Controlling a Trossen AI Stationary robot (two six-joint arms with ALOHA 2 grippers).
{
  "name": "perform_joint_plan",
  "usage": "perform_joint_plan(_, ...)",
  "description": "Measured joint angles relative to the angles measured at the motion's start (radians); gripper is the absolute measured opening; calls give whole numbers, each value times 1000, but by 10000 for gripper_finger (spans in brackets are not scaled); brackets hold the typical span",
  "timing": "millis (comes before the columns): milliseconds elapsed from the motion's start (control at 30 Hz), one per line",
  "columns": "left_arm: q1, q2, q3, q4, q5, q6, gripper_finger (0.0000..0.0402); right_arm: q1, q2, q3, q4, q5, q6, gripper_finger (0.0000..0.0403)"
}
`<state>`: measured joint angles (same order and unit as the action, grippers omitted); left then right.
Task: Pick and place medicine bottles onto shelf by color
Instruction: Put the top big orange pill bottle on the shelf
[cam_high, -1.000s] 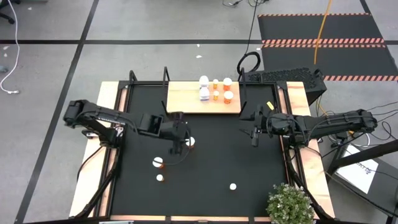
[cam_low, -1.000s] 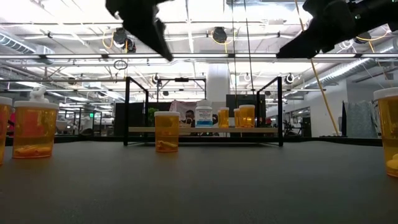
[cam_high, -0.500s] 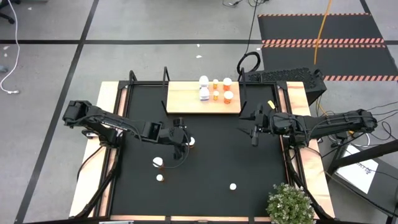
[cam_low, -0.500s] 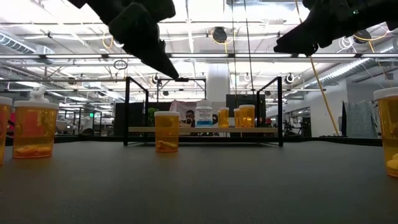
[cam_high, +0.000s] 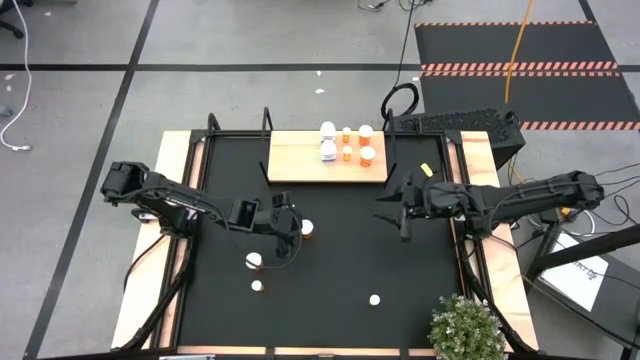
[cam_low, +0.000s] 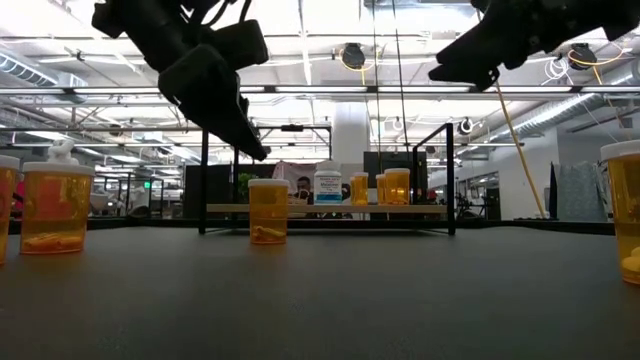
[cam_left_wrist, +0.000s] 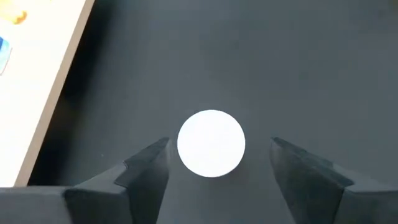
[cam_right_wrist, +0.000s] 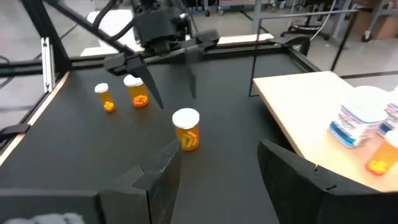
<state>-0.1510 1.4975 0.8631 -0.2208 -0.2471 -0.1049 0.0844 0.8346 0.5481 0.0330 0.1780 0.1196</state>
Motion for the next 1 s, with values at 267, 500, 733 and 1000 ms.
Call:
perform_joint_plan(267,0,0,-5,24,-8,-6,326,49,186,123,-29,0,-11,205)
perform_joint_plan(500,0,23,-5,32,-8,-9,330,75,325,213,-84,0,-23,205)
perform_joint_plan(733,0,88,-6,67,-7,16,331,77,383,240,-97,-1,-59,205)
perform_joint_plan(1000,15,88,-6,59,-6,12,330,66,388,240,-90,0,-105,205)
